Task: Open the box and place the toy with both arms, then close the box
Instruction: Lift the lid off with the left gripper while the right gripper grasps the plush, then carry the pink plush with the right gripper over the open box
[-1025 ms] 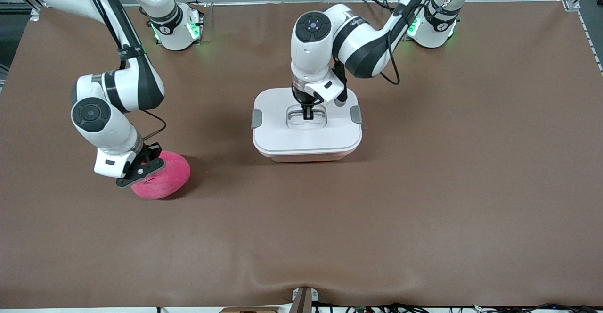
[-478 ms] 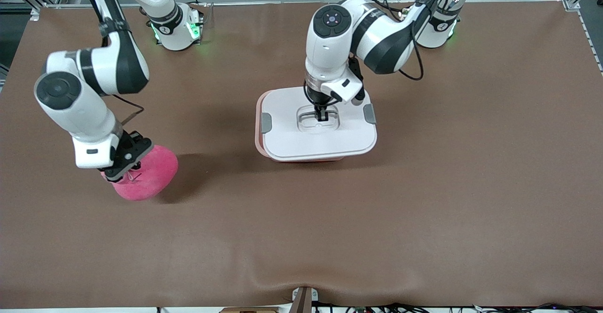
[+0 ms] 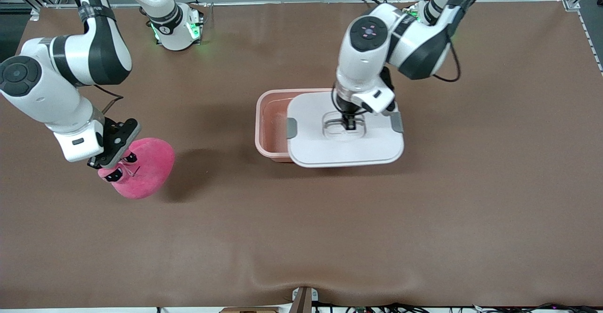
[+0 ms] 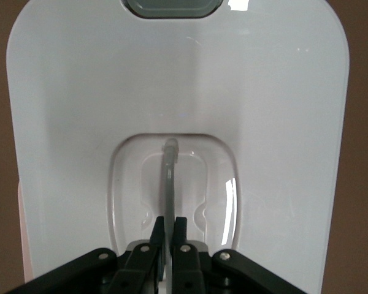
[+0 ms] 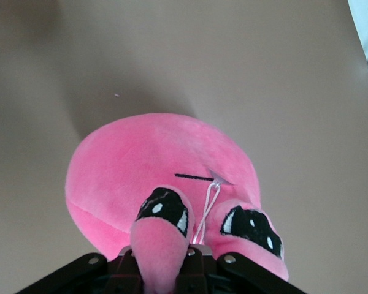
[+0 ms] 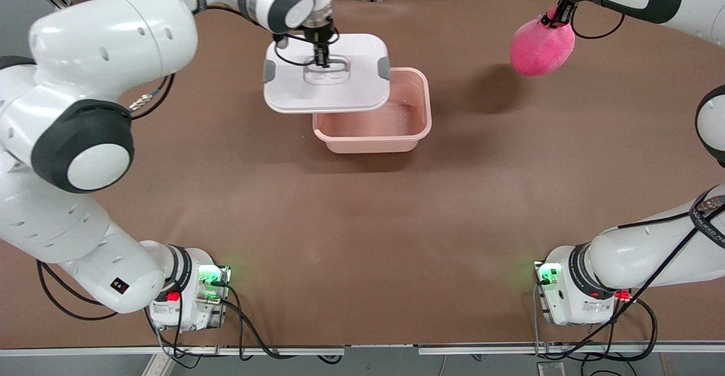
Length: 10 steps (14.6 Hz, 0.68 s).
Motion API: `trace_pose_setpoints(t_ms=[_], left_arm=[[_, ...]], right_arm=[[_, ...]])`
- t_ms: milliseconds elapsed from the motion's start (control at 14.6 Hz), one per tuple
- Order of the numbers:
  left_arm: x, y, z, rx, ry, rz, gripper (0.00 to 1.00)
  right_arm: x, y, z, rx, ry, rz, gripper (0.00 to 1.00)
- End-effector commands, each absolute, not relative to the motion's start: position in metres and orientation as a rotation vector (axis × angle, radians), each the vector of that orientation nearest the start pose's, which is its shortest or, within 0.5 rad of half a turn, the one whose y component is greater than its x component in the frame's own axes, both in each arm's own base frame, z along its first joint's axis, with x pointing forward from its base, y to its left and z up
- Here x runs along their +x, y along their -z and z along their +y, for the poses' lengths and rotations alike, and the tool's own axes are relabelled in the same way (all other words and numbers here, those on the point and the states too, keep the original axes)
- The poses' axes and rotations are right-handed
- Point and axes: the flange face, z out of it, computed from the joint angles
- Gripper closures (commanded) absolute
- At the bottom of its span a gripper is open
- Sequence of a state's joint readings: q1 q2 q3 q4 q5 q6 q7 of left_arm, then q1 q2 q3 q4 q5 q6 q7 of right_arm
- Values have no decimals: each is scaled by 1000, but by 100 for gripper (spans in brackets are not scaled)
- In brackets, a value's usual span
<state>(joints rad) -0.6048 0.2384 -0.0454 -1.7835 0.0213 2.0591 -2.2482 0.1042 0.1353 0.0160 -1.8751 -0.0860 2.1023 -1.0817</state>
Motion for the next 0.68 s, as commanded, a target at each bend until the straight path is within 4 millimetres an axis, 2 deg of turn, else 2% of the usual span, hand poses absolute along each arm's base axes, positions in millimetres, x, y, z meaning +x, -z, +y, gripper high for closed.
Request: trace_pose_setpoints(t_ms=[0,205,342,547,615], left_arm=[[499,-436,-334,2200,-51,2193,100],[511,-432,-309,2202,-52,2202,100],[516,-434,-299,2208,-54,2194,100],[528,-439,-273,2209,-61,2186,100],[531,-441,-259,2213,-63,2182,100]], right_arm=[[597,-487,123,-2509,74,-2038,100],[582,-520,193,-2401,70,-2177,100],[566,-522,235,-2327,39,-2300,100],[534,-530,300,-2215,-45,-2579,100],[525,-529,316,-2181,-86,-2629,100]])
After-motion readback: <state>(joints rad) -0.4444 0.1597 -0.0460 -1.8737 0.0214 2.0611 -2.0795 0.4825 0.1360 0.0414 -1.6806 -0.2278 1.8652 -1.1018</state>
